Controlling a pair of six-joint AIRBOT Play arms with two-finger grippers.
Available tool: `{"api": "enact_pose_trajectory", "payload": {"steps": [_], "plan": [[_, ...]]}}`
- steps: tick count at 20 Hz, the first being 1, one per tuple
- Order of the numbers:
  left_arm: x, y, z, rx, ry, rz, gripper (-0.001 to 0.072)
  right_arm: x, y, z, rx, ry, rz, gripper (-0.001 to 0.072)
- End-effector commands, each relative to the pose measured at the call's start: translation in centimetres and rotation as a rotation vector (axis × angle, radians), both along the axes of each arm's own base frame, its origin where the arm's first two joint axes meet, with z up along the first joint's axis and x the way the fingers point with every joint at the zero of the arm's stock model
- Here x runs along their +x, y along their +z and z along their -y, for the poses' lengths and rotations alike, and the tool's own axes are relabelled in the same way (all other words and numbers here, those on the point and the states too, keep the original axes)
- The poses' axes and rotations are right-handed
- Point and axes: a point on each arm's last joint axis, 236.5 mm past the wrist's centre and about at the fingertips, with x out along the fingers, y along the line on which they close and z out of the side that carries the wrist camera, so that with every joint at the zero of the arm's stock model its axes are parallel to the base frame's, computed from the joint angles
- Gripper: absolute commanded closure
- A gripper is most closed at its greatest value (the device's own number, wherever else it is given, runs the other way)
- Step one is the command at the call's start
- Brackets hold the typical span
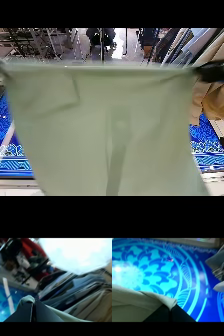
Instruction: Fold the clothes and pants, and hang the long-sleeved shirts on hangers.
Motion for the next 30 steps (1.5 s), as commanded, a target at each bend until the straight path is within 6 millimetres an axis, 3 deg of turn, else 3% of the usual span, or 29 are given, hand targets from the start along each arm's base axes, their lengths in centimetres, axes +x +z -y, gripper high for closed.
{"api": "enact_pose_trajectory", "payload": {"steps": [1, 3, 5, 6, 8, 10, 12, 14, 16, 18, 20, 21, 22, 23, 24, 26, 27, 30], "plan": [[5.8, -21.0, 2.8, 0.148, 0.077, -0.347, 0.0707, 6.5, -17.6, -1.5, 0.079, 0.03, -0.354, 0.0698], [8.0, -29.5, 2.7, 0.156, 0.132, -0.477, 0.0707, 9.8, -25.6, -1.1, 0.074, -0.019, -0.435, 0.0698], [9.8, -33.9, 2.5, 0.122, 0.135, -0.558, 0.0708, 12.8, -30.4, -0.4, 0.087, -0.07, -0.427, 0.0698], [10.7, -34.4, 2.5, 0.114, 0.119, -0.57, 0.0708, 13.9, -31.7, -0.1, 0.096, -0.098, -0.413, 0.0698], [12.2, -33.4, 2.8, 0.1, 0.059, -0.565, 0.0708, 14.5, -32.7, 0.2, 0.102, -0.119, -0.411, 0.0698], [12.0, -31.7, 2.6, 0.117, -0.016, -0.563, 0.0708, 12.6, -33.0, -0.2, 0.092, -0.083, -0.487, 0.0698], [8.7, -32.1, 2.4, 0.149, -0.157, -0.656, 0.0708, 8.6, -33.7, 0.0, 0.038, -0.022, -0.649, 0.0698], [3.1, -33.9, 1.8, 0.172, -0.324, -0.82, 0.0708, 4.4, -34.1, 1.5, -0.042, 0.008, -0.805, 0.0698], [-1.8, -35.4, 1.8, 0.176, -0.453, -0.963, 0.0708, 1.6, -34.3, 2.1, -0.07, 0.028, -0.916, 0.0698], [-4.6, -37.1, 2.5, 0.182, -0.519, -1.052, 0.0708, 0.4, -34.9, 1.2, -0.07, 0.056, -0.97, 0.0698], [-5.3, -38.8, 3.0, 0.187, -0.519, -1.087, 0.0706, -0.4, -36.1, -0.1, -0.076, 0.084, -1.002, 0.0687], [-4.8, -39.2, 3.1, 0.19, -0.506, -1.081, 0.0607, -0.5, -36.5, -0.5, -0.081, 0.093, -1.006, 0.0463], [-4.8, -39.2, 3.1, 0.191, -0.507, -1.081, 0.0298, -0.7, -36.5, -0.5, -0.083, 0.096, -1.016, 0.0144], [-5.3, -38.9, 3.2, 0.188, -0.525, -1.091, 0.023, -1.0, -36.3, 0.0, -0.084, 0.09, -1.026, 0.0183], [-6.4, -38.6, 2.7, 0.186, -0.535, -1.124, 0.0234, -1.6, -36.0, 0.9, -0.055, 0.069, -1.047, 0.0217], [-9.3, -38.5, 0.1, 0.256, -0.471, -1.245, 0.0303, -3.5, -35.4, 2.5, 0.093, 0.021, -1.075, 0.0223], [-10.6, -38.3, -0.4, 0.291, -0.448, -1.259, 0.0302, -5.0, -35.3, 3.1, 0.191, 0.002, -1.08, 0.0222], [-16.1, -37.5, 2.5, 0.303, -0.458, -1.255, 0.0293, -10.7, -36.0, 4.9, 0.382, -0.022, -1.086, 0.0211]]}}
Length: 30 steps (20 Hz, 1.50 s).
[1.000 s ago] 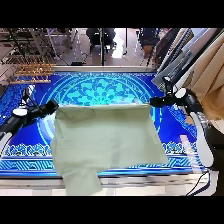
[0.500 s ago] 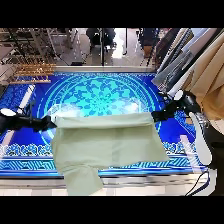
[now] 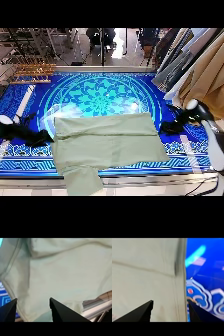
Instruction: Fold the clothes and pants, and hang the long-sleeved shirts on hangers.
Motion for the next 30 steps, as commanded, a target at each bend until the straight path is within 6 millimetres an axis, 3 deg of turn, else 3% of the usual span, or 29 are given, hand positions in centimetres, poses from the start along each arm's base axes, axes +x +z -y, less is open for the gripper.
{"api": "enact_pose_trajectory", "payload": {"steps": [1, 2, 4, 8, 13, 17, 19, 20, 21, 22, 24, 26, 27, 28, 30], "plan": [[-6.9, 0.0, 2.0, 0.046, -0.003, -0.061, 0.0261, -5.6, -0.6, 1.6, 0.164, -0.146, -0.014, 0.0211], [-9.0, -0.2, 3.2, 0.045, -0.007, -0.078, 0.0158, -7.0, -1.0, 2.3, 0.189, -0.184, -0.037, 0.0211], [-12.0, -0.8, 4.8, 0.047, 0.001, -0.115, 0.0084, -8.9, -1.6, 3.3, 0.232, -0.229, -0.054, 0.0211], [-15.1, -2.3, 6.6, 0.047, -0.003, -0.187, 0.0059, -9.0, -2.8, 3.4, 0.265, -0.226, -0.047, 0.0211], [-12.8, -3.5, 9.4, -0.022, 0.055, -0.113, 0.0059, -8.6, -5.0, 0.2, 0.304, -0.12, -0.093, 0.0219], [-13.5, -4.6, 11.0, -0.035, 0.01, -0.162, 0.0071, -8.8, -5.3, -1.7, 0.322, -0.06, -0.13, 0.0301], [-13.5, -5.0, 11.4, -0.029, -0.006, -0.161, 0.0209, -9.6, -4.8, -2.1, 0.345, -0.041, -0.161, 0.0384], [-13.5, -5.1, 11.5, -0.026, -0.018, -0.155, 0.0336, -9.9, -4.6, -2.2, 0.353, -0.036, -0.174, 0.042], [-13.5, -5.1, 11.5, -0.027, -0.023, -0.149, 0.0546, -10.3, -4.2, -2.3, 0.367, -0.029, -0.191, 0.0432], [-13.5, -5.1, 11.5, -0.027, -0.024, -0.148, 0.0684, -10.6, -3.9, -2.4, 0.376, -0.021, -0.203, 0.0431], [-13.4, -5.0, 11.5, -0.029, -0.052, -0.13, 0.0705, -11.2, -3.6, -2.4, 0.376, -0.005, -0.221, 0.0415], [-13.3, -4.9, 11.6, -0.036, -0.056, -0.123, 0.0705, -12.0, -3.4, -2.2, 0.373, 0.01, -0.252, 0.0271], [-13.3, -4.9, 11.7, -0.039, -0.055, -0.124, 0.0705, -12.5, -3.5, -1.8, 0.356, 0.023, -0.27, 0.0271], [-13.2, -4.8, 11.9, -0.047, -0.056, -0.119, 0.0705, -13.0, -3.8, -1.3, 0.324, 0.028, -0.294, 0.0296], [-13.0, -4.5, 12.4, -0.073, -0.056, -0.108, 0.0706, -13.5, -4.0, -0.8, 0.299, 0.035, -0.314, 0.048]]}}
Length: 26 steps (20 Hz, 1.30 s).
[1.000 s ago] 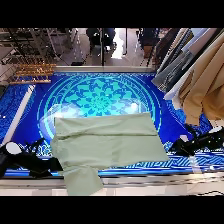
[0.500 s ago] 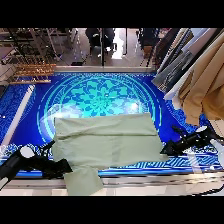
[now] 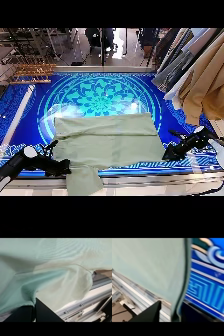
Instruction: Fold the clothes and pants, and hang the long-sleeved shirts on hangers.
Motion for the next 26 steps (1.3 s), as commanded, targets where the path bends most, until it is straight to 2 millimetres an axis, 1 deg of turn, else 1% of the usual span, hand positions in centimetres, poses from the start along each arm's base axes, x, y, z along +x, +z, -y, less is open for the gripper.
{"api": "enact_pose_trajectory", "payload": {"steps": [1, 2, 3, 4, 5, 6, 7, 8, 10, 12, 13, 14, 15, 16, 17, 18, 20, 21, 22, 23, 24, 25, 26], "plan": [[0.4, 0.5, 0.8, -0.039, -0.003, 0.021, 0.0705, -1.0, 0.2, 0.4, -0.014, 0.024, -0.043, 0.0578], [0.5, 0.5, 0.9, -0.044, -0.001, 0.023, 0.0705, -0.9, 0.1, 0.5, -0.019, 0.022, -0.036, 0.0618], [0.5, 0.5, 0.9, -0.044, -0.002, 0.023, 0.0706, -0.8, 0.0, 0.5, -0.021, 0.024, -0.03, 0.0674], [0.4, 0.6, 0.9, -0.045, -0.002, 0.022, 0.0706, -0.7, 0.1, 0.5, -0.023, 0.021, -0.025, 0.0696], [0.3, 0.9, 0.9, -0.055, -0.016, 0.019, 0.0706, -0.6, 0.5, 0.3, -0.013, 0.019, -0.02, 0.0696], [0.2, 1.6, 1.0, -0.077, -0.039, 0.014, 0.0706, -0.4, 1.3, 0.0, 0.003, 0.017, -0.009, 0.0697], [0.4, 2.8, 1.1, -0.109, -0.066, 0.02, 0.0706, 0.1, 2.3, -0.3, 0.022, 0.007, 0.014, 0.0698], [1.1, 4.3, 1.1, -0.147, -0.082, 0.041, 0.0707, 1.1, 4.0, -0.8, 0.048, -0.006, 0.057, 0.0698], [3.8, 7.6, 0.4, -0.207, -0.078, 0.126, 0.0707, 3.2, 7.9, -1.7, 0.098, -0.032, 0.159, 0.07], [8.1, 11.5, -1.6, -0.246, -0.005, 0.27, 0.0709, 5.9, 11.7, -2.2, 0.118, -0.09, 0.264, 0.07], [10.5, 13.3, -3.5, -0.243, 0.058, 0.345, 0.071, 7.7, 12.9, -2.1, 0.104, -0.129, 0.318, 0.0701], [12.7, 14.5, -5.7, -0.218, 0.123, 0.403, 0.0708, 9.7, 13.3, -1.8, 0.055, -0.177, 0.355, 0.07], [15.0, 15.2, -8.1, -0.19, 0.203, 0.448, 0.0708, 11.9, 13.1, -1.4, -0.01, -0.221, 0.4, 0.07], [16.9, 15.4, -9.9, -0.172, 0.268, 0.47, 0.0708, 14.4, 12.8, -1.7, -0.053, -0.252, 0.46, 0.07], [18.8, 15.2, -11.2, -0.161, 0.308, 0.489, 0.0708, 16.9, 12.3, -2.4, -0.089, -0.27, 0.518, 0.07], [20.5, 14.7, -11.8, -0.171, 0.344, 0.495, 0.0708, 19.1, 11.7, -3.3, -0.117, -0.284, 0.568, 0.07], [24.3, 12.9, -12.0, -0.221, 0.436, 0.493, 0.0707, 23.7, 10.1, -5.1, -0.173, -0.326, 0.657, 0.0699], [26.0, 11.5, -11.9, -0.245, 0.476, 0.482, 0.0707, 25.8, 9.1, -5.9, -0.195, -0.357, 0.685, 0.0698], [27.3, 10.2, -11.6, -0.264, 0.499, 0.469, 0.0706, 27.3, 8.3, -6.6, -0.205, -0.373, 0.698, 0.0698], [28.4, 8.8, -11.1, -0.284, 0.507, 0.449, 0.0701, 28.2, 7.3, -7.5, -0.206, -0.37, 0.697, 0.0695], [29.0, 7.6, -10.5, -0.302, 0.502, 0.433, 0.0614, 28.6, 6.4, -8.1, -0.207, -0.355, 0.695, 0.0686], [29.4, 6.7, -9.9, -0.314, 0.498, 0.413, 0.032, 28.9, 5.9, -8.3, -0.214, -0.345, 0.699, 0.0526], [29.6, 6.4, -9.7, -0.32, 0.496, 0.406, 0.0195, 28.9, 5.6, -7.7, -0.237, -0.331, 0.702, 0.0271]]}}
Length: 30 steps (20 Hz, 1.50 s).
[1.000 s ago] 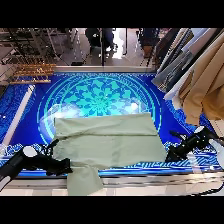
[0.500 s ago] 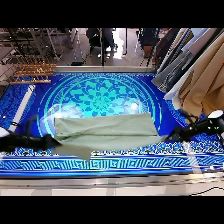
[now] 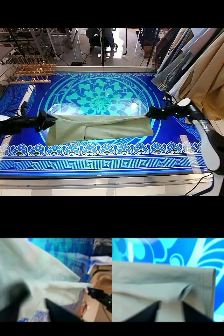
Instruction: Fold the clothes and pants, and hang the long-sleeved shirts on hangers.
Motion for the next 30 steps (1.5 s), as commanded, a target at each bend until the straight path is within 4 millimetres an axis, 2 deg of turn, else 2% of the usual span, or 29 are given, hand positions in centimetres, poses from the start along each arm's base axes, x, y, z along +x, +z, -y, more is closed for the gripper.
{"api": "enact_pose_trajectory", "payload": {"steps": [1, 4, 5, 6, 7, 8, 9, 11, 12, 13, 14, 15, 16, 17, 18, 19, 21, 23, 24, 25, 26, 28, 30], "plan": [[2.7, -2.1, 0.5, -0.043, 0.029, -0.003, 0.0198, 2.0, -1.7, 0.5, -0.073, -0.025, 0.027, 0.0247], [2.3, 0.5, -0.2, -0.006, -0.068, 0.077, 0.0225, -2.7, -3.4, 5.0, -0.081, -0.015, -0.163, 0.0227], [1.8, 0.9, -0.5, 0.034, -0.1, 0.083, 0.0251, -4.4, -3.8, 5.7, -0.041, -0.015, -0.22, 0.0181], [1.4, 1.0, -0.9, 0.091, -0.125, 0.088, 0.025, -5.5, -4.3, 6.1, -0.009, -0.007, -0.243, 0.0181], [0.9, 1.1, -0.6, 0.133, -0.155, 0.091, 0.0251, -6.1, -4.9, 6.0, 0.024, 0.002, -0.252, 0.0181], [0.4, 1.1, 0.0, 0.176, -0.195, 0.092, 0.0313, -6.2, -5.4, 5.3, 0.057, 0.02, -0.246, 0.0181], [0.0, 1.0, 0.7, 0.223, -0.247, 0.105, 0.0356, -6.0, -5.8, 4.2, 0.101, 0.051, -0.229, 0.0181], [-0.9, 0.5, 2.3, 0.309, -0.342, 0.116, 0.0376, -4.8, -6.2, 1.5, 0.183, 0.079, -0.189, 0.0182], [-1.3, 0.3, 3.2, 0.34, -0.387, 0.117, 0.0491, -4.3, -6.8, 0.3, 0.202, 0.084, -0.183, 0.0185], [-1.6, 0.1, 4.2, 0.356, -0.424, 0.117, 0.0562, -4.0, -7.4, -0.7, 0.2, 0.102, -0.178, 0.0229], [-2.0, -0.2, 5.3, 0.37, -0.463, 0.118, 0.0654, -3.8, -7.5, -1.3, 0.192, 0.13, -0.167, 0.0394], [-2.3, -0.4, 6.3, 0.387, -0.512, 0.137, 0.0706, -3.7, -7.1, -1.5, 0.175, 0.166, -0.148, 0.0627], [-2.5, -0.6, 7.2, 0.408, -0.552, 0.152, 0.0707, -3.9, -6.4, -1.0, 0.142, 0.199, -0.144, 0.0697], [-2.6, -0.9, 8.0, 0.427, -0.578, 0.158, 0.0707, -4.2, -5.9, 0.8, 0.059, 0.194, -0.16, 0.0697], [-2.9, -1.2, 8.8, 0.443, -0.609, 0.16, 0.0707, -4.6, -5.3, 3.6, -0.057, 0.158, -0.179, 0.0698], [-3.3, -1.5, 9.6, 0.453, -0.637, 0.156, 0.0707, -5.5, -4.2, 7.3, -0.201, 0.122, -0.197, 0.0698], [-4.3, -3.0, 10.9, 0.479, -0.673, 0.099, 0.0708, -7.6, -0.8, 13.5, -0.417, 0.05, -0.221, 0.0699], [-5.2, -5.6, 12.3, 0.491, -0.706, 0.023, 0.0707, -9.3, 2.8, 16.8, -0.521, -0.001, -0.208, 0.07], [-5.7, -6.9, 13.4, 0.473, -0.717, -0.013, 0.0708, -9.8, 4.4, 16.9, -0.535, -0.01, -0.188, 0.07], [-6.1, -8.2, 14.5, 0.468, -0.731, -0.034, 0.0707, -10.0, 5.8, 16.1, -0.527, -0.005, -0.163, 0.07], [-6.0, -9.1, 15.4, 0.467, -0.731, -0.04, 0.0707, -9.8, 7.2, 14.1, -0.499, 0.018, -0.125, 0.07], [-5.4, -9.2, 16.8, 0.469, -0.731, -0.007, 0.0707, -8.9, 9.8, 6.8, -0.404, 0.094, -0.037, 0.07], [-4.1, -6.9, 16.6, 0.478, -0.733, 0.031, 0.0707, -8.0, 11.2, -1.4, -0.323, 0.148, 0.022, 0.07]]}}
